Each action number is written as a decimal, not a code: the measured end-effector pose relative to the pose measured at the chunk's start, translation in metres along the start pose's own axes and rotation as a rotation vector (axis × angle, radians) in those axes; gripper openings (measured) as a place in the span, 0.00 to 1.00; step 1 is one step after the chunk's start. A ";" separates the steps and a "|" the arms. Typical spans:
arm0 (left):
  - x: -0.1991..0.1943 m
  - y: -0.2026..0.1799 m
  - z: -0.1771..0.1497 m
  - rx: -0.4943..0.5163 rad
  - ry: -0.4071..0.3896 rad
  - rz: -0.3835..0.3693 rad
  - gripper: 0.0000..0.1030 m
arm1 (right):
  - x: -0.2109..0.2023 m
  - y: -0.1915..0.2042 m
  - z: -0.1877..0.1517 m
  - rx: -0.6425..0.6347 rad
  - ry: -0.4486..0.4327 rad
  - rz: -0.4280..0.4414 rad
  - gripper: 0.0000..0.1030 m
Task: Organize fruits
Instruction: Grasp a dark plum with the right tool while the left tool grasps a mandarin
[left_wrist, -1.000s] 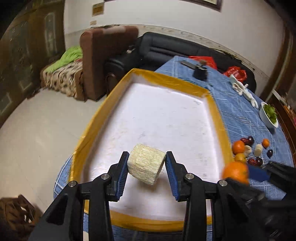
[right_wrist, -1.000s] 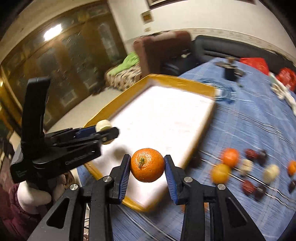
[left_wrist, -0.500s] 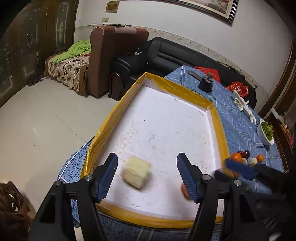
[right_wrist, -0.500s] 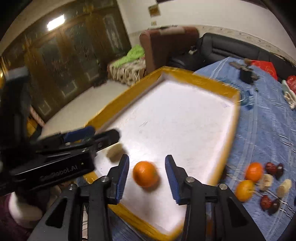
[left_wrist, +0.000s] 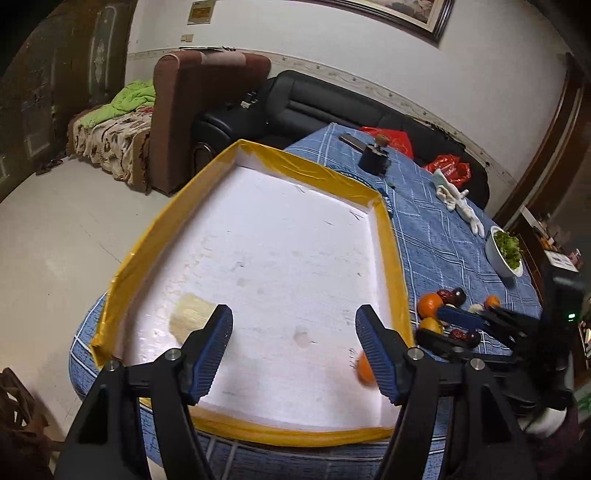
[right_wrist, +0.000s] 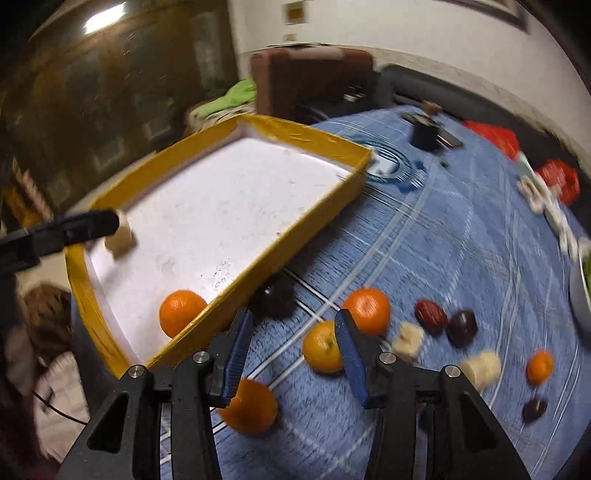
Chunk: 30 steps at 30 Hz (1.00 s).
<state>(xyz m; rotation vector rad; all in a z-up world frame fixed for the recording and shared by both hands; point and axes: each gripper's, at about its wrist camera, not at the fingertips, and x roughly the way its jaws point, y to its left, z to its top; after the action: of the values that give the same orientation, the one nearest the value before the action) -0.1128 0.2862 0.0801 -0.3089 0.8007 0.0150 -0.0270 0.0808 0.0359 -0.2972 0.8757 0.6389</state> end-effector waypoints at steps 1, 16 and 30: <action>-0.001 -0.002 -0.001 0.006 -0.001 0.000 0.67 | 0.004 0.003 0.001 -0.044 0.001 0.005 0.50; -0.004 -0.027 -0.004 0.070 0.004 -0.043 0.67 | 0.037 -0.003 0.003 -0.070 0.068 0.112 0.28; 0.029 -0.132 -0.052 0.397 0.113 -0.190 0.67 | -0.042 -0.077 -0.065 0.290 -0.070 0.081 0.28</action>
<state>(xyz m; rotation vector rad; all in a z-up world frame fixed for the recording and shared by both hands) -0.1115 0.1424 0.0609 -0.0077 0.8633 -0.3386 -0.0382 -0.0275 0.0277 0.0215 0.9028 0.5845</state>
